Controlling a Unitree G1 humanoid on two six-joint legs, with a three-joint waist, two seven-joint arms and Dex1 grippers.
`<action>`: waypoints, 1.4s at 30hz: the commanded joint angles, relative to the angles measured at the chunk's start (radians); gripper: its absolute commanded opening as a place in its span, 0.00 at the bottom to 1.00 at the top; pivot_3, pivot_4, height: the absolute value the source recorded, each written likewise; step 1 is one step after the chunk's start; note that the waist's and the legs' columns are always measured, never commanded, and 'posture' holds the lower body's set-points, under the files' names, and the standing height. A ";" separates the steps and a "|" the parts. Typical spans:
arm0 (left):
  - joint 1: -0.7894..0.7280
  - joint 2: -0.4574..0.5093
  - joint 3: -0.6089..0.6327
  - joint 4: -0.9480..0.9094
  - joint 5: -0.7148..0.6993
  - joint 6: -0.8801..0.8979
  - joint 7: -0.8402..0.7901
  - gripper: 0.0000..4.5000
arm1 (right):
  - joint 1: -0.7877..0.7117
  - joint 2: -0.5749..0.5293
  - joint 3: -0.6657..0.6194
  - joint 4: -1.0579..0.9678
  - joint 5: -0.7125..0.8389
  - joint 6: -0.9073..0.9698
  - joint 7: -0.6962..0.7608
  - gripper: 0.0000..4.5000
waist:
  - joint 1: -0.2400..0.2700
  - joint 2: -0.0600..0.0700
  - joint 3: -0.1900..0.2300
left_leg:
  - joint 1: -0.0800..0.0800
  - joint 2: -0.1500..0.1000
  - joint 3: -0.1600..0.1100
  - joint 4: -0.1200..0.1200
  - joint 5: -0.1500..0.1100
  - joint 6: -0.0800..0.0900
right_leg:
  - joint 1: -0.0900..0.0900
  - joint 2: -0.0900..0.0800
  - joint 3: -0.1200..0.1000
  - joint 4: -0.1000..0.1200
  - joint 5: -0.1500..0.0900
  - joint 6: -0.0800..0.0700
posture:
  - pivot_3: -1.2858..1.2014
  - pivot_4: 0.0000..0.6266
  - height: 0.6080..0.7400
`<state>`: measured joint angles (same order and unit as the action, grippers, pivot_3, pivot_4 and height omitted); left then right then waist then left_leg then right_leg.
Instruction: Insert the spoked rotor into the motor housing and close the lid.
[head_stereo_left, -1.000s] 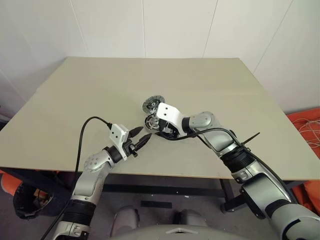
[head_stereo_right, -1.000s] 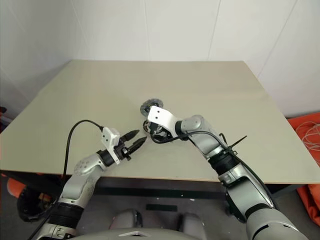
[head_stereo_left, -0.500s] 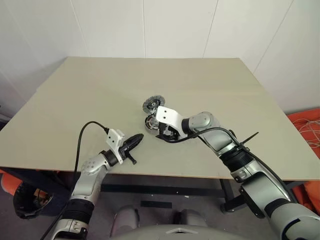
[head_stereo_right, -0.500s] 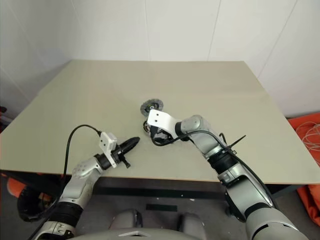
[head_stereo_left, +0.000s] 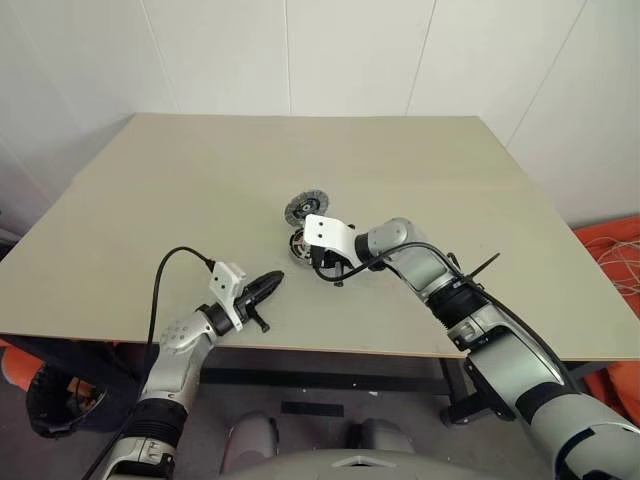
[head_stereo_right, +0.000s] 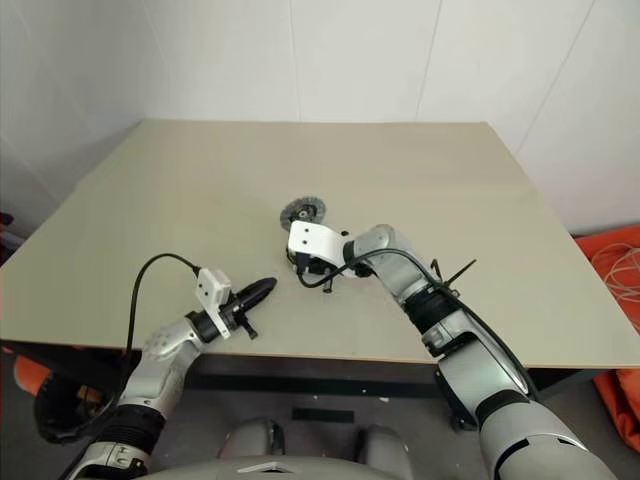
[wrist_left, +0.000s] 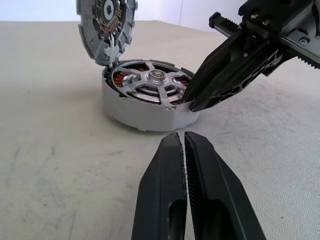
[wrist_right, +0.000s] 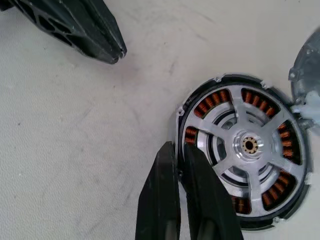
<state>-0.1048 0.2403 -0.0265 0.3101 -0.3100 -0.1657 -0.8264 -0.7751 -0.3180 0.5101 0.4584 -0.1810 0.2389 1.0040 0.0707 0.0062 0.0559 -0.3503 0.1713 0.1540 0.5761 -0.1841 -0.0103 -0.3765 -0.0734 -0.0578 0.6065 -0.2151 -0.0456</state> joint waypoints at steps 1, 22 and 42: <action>-0.014 0.000 0.019 -0.009 -0.012 -0.026 -0.008 0.04 | -0.045 0.004 -0.012 0.012 -0.015 -0.020 -0.003 0.00 | 0.000 0.000 0.000 | 0.000 0.000 0.000 0.000 0.000 0.000 | 0.000 0.000 0.000 0.000 -0.001 0.002 | 0.52 0.00 1.00; 0.003 -0.006 0.010 -0.086 -0.016 0.033 0.017 0.04 | 0.099 -0.062 -0.227 -0.663 0.138 0.832 -0.095 0.00 | 0.026 -0.003 0.004 | -0.010 0.000 0.001 0.000 -0.001 0.001 | -0.010 0.000 0.000 0.000 0.001 -0.003 | 0.52 0.00 1.00; 0.020 -0.014 -0.020 -0.227 -0.009 0.154 0.079 0.04 | 0.135 0.040 -0.406 -0.819 0.430 1.376 -0.478 0.00 | 0.025 -0.003 0.004 | -0.007 0.000 0.000 -0.001 0.003 -0.006 | -0.009 0.000 0.000 0.002 -0.003 0.003 | 0.52 0.00 1.00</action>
<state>-0.0781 0.2253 -0.0472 0.1332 -0.3113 -0.0162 -0.7536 -0.6211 -0.3003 0.1464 -0.3502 0.2374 1.6110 0.5745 0.0955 0.0036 0.0602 -0.3574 0.1717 0.1545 0.5753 -0.1807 -0.0162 -0.3862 -0.0732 -0.0576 0.6085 -0.2176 -0.0430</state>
